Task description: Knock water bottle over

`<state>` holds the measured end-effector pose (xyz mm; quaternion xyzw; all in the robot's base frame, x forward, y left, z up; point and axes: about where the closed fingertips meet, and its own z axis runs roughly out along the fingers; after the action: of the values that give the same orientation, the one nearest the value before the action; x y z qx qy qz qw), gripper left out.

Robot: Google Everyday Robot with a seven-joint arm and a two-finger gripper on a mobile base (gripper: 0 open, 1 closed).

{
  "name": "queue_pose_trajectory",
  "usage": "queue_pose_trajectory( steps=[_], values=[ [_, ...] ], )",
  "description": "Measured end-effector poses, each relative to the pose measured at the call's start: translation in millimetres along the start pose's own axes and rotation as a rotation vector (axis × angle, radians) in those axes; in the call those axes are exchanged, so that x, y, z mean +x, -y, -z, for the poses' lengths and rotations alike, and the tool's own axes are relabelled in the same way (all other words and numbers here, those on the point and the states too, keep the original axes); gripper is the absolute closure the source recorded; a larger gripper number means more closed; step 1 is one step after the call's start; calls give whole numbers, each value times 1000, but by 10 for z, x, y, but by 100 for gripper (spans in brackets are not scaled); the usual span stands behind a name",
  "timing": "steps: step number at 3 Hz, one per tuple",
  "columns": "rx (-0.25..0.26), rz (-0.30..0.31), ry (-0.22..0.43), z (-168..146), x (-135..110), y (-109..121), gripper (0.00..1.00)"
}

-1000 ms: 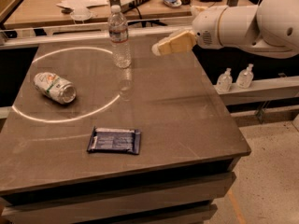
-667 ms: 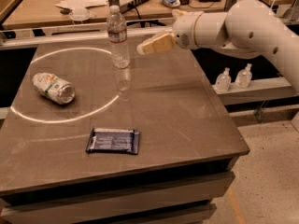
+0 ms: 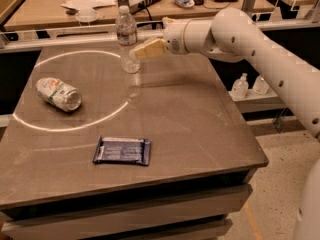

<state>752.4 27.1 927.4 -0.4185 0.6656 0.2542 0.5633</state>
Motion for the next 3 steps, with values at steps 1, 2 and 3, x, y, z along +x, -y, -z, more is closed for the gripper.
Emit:
queue_pose_trajectory(
  steps=[1,2,3],
  values=[
    [-66,1,-2,-311,41,-3,0],
    [-144,6,8,-554,37,-63,17],
    [-195,17,17,-679,5,-105,40]
  ],
)
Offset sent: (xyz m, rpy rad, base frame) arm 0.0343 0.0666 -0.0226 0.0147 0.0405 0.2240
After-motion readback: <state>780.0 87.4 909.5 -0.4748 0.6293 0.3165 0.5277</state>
